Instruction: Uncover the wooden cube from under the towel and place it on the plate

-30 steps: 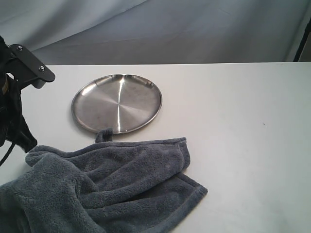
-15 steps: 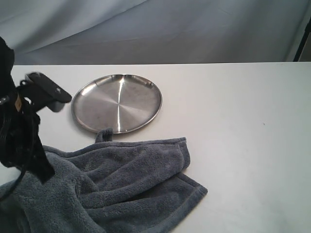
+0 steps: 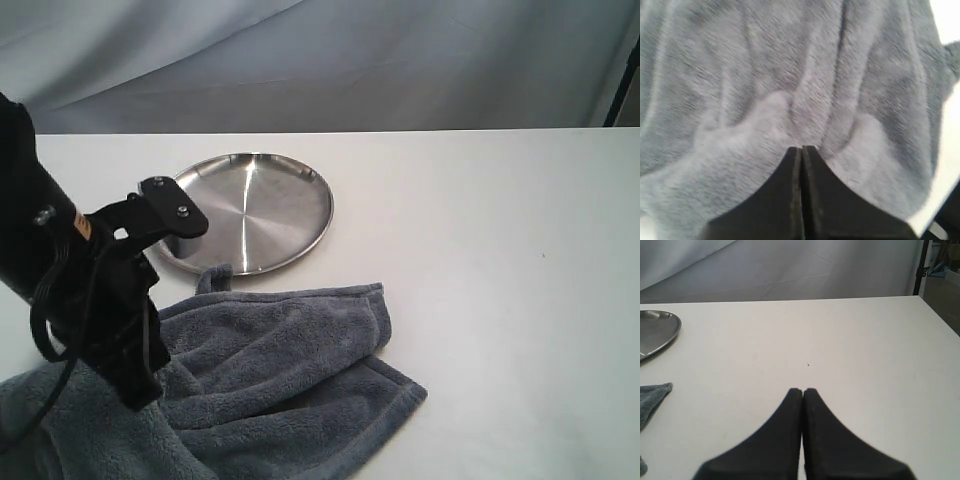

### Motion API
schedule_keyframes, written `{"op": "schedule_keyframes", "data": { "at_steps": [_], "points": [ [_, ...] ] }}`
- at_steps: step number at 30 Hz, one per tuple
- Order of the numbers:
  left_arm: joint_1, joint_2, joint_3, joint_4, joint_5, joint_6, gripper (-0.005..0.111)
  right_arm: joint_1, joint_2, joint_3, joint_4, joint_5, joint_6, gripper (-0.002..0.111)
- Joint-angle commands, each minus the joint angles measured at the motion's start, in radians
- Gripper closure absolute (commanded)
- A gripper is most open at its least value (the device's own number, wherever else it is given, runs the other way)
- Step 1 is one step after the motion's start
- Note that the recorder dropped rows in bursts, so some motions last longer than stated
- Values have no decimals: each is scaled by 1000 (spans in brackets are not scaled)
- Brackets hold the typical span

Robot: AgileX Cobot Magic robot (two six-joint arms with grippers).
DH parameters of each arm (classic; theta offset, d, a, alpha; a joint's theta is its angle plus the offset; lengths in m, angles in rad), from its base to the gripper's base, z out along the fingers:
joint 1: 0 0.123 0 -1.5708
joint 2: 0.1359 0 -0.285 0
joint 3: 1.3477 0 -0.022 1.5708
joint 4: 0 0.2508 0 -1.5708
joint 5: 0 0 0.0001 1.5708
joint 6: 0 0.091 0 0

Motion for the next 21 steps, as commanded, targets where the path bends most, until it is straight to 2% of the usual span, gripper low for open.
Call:
{"op": "schedule_keyframes", "data": {
  "at_steps": [1,4,6,8,10,13,17,21],
  "points": [
    [-4,-5,0,183,-125,-145,107,0,-7,4,-10,-2,3,108],
    [-4,-5,0,419,-138,-354,107,0,-7,4,-10,-2,3,108],
    [-4,-5,0,593,-111,-559,107,0,-7,4,-10,-2,3,108],
    [-4,-5,0,724,-34,-708,107,0,-7,4,-10,-2,3,108],
    [-4,-5,0,802,87,-731,107,0,-7,4,-10,-2,3,108],
    [-4,-5,0,843,235,-731,107,0,-7,4,-10,-2,3,108],
    [-4,-5,0,803,235,-728,107,0,-7,4,-10,-2,1,108],
    [-4,-5,2,667,235,-715,107,0,-7,4,-10,-2,1,108]
  ]
}}
